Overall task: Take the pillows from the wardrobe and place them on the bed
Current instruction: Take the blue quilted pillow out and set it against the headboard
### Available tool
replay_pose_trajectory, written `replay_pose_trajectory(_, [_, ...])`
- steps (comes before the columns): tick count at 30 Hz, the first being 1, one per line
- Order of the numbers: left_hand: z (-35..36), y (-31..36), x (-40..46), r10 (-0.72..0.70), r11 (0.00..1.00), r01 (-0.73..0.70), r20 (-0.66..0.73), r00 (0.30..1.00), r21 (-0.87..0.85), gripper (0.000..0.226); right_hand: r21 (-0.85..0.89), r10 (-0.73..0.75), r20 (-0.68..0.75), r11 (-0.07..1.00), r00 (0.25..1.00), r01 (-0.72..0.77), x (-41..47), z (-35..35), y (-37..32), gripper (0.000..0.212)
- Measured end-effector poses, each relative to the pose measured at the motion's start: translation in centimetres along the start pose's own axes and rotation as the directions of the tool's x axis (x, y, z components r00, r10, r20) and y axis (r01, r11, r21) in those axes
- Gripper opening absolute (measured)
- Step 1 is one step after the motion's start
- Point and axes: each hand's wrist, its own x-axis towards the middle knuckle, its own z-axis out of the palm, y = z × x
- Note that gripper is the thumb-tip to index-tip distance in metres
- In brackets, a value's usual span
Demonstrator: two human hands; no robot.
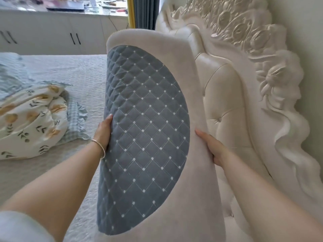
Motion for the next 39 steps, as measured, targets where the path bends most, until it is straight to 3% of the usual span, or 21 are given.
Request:
replay_pose_trajectory(4, [2.5,-1.3,1.1,-0.051,0.999,0.050,-0.085,0.995,-0.014,0.083,-0.075,0.003,0.067,0.997,0.998,0.002,6.7,-1.3,0.2,0.044])
replay_pose_trajectory(8, [4.7,-4.9,3.8,-0.053,0.998,0.059,-0.260,0.964,0.015,0.098,-0.155,-0.019,0.090,0.987,0.996,0.033,13.3,-1.6,2.9,0.038])
replay_pose_trajectory(12, [8.2,-8.8,6.1,-0.062,0.998,0.068,-0.329,0.942,0.008,0.094,-0.241,-0.046,0.053,0.969,0.998,0.058,19.5,-2.5,7.0,0.068])
replay_pose_trajectory(16, [12.1,-12.6,8.9,-0.020,1.000,0.017,-0.317,0.948,-0.012,0.067,-0.245,-0.064,0.028,0.967,0.998,0.069,24.2,-4.0,10.1,0.064])
replay_pose_trajectory(20, [15.0,-15.5,12.3,-0.018,1.000,0.012,-0.248,0.968,-0.027,0.050,-0.265,-0.122,-0.031,0.958,0.992,0.110,27.8,-5.3,12.3,0.046])
replay_pose_trajectory(23, [16.1,-16.8,13.6,-0.036,0.999,0.032,-0.160,0.986,-0.028,0.060,-0.328,-0.170,-0.076,0.935,0.983,0.136,29.2,-5.4,13.0,0.048])
replay_pose_trajectory(26, [16.6,-18.8,14.6,-0.046,0.998,0.052,-0.121,0.992,0.041,0.093,-0.505,-0.191,-0.145,0.858,0.971,0.094,30.1,-4.4,13.9,0.071])
replay_pose_trajectory(29, [17.0,-19.7,14.7,-0.081,0.988,0.098,-0.135,0.988,0.121,0.100,-0.577,-0.170,-0.161,0.815,0.972,0.047,30.4,-3.8,15.0,0.086])
replay_pose_trajectory(32, [17.4,-19.1,13.9,-0.067,0.982,0.094,-0.166,0.984,0.162,0.090,-0.698,-0.234,-0.207,0.716,0.950,0.024,30.1,-3.5,16.0,0.076])
replay_pose_trajectory(33, [17.5,-19.1,13.8,-0.069,0.978,0.102,-0.178,0.982,0.180,0.090,-0.757,-0.315,-0.237,0.652,0.919,0.028,29.7,-3.0,16.1,0.071])
replay_pose_trajectory(35, [17.7,-19.2,13.7,-0.033,0.972,0.077,-0.193,0.981,0.222,0.087,-0.889,-0.576,-0.215,0.450,0.789,0.087,29.2,-2.1,17.1,0.053])
replay_pose_trajectory(39, [17.5,-19.9,14.2,-0.024,0.954,0.080,-0.194,0.981,0.288,0.078,-0.948,-0.686,-0.121,0.294,0.717,0.122,29.8,-1.8,18.3,0.048])
